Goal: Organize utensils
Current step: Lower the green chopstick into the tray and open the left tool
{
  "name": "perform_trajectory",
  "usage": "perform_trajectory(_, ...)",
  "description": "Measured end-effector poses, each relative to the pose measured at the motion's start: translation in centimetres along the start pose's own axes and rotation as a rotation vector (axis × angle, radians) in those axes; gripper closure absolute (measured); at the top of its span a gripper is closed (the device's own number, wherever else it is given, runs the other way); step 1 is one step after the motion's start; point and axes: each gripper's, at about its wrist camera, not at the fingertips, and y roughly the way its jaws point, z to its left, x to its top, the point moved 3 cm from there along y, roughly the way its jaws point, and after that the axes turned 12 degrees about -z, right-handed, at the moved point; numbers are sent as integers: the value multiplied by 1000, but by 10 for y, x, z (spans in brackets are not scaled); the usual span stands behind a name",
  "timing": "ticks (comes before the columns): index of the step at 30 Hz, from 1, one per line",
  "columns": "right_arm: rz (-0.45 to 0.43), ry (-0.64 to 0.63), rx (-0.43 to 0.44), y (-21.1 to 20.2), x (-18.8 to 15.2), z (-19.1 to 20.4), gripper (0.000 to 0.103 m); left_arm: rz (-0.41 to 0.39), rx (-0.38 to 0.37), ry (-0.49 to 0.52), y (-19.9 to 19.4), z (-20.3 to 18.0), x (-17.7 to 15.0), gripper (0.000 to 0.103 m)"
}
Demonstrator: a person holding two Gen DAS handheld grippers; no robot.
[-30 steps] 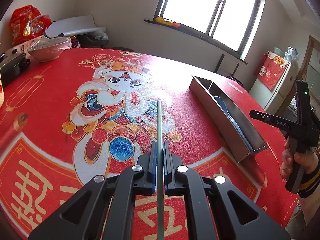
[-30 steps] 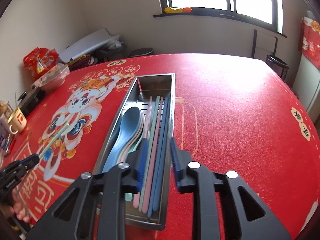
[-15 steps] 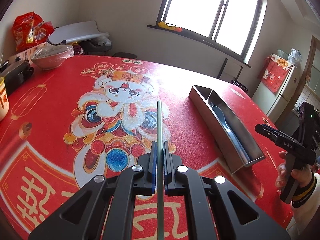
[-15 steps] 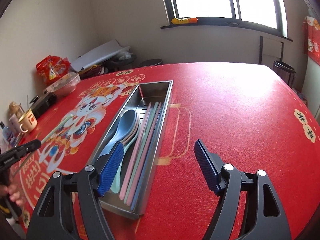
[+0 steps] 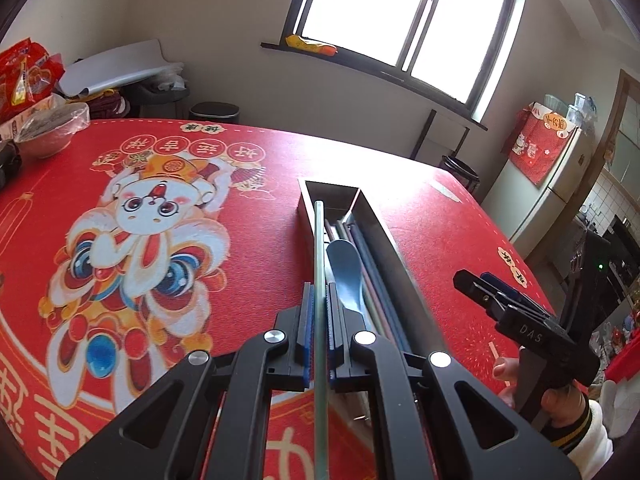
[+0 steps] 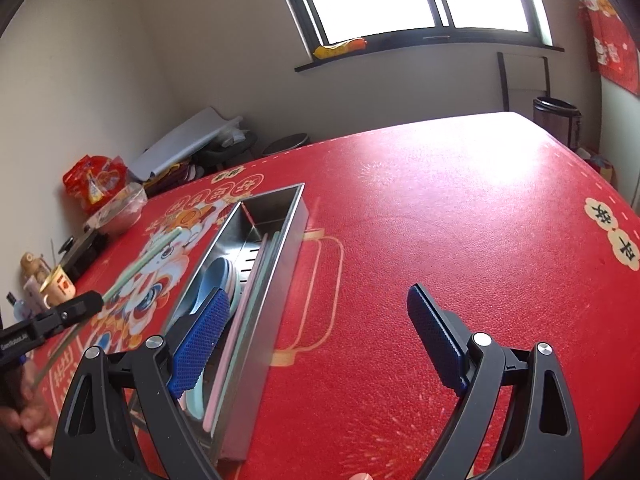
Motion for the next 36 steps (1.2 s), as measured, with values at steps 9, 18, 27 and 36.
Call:
perform_trajectory(9, 53, 164, 56, -2, -1, -26, 16, 74, 45, 1, 56, -44, -6, 97)
perform_trajectory(18, 60, 214, 22, -4, 2, -42, 16, 121, 95, 19, 89, -55, -8, 97)
perform_trajectory(27, 48, 230, 36, -11, 5, -47, 16, 179, 88, 39, 109, -62, -5, 97)
perform_trajectory(36, 53, 230, 35, -11, 5, -48, 16, 175, 44, 87, 104, -70, 0, 87)
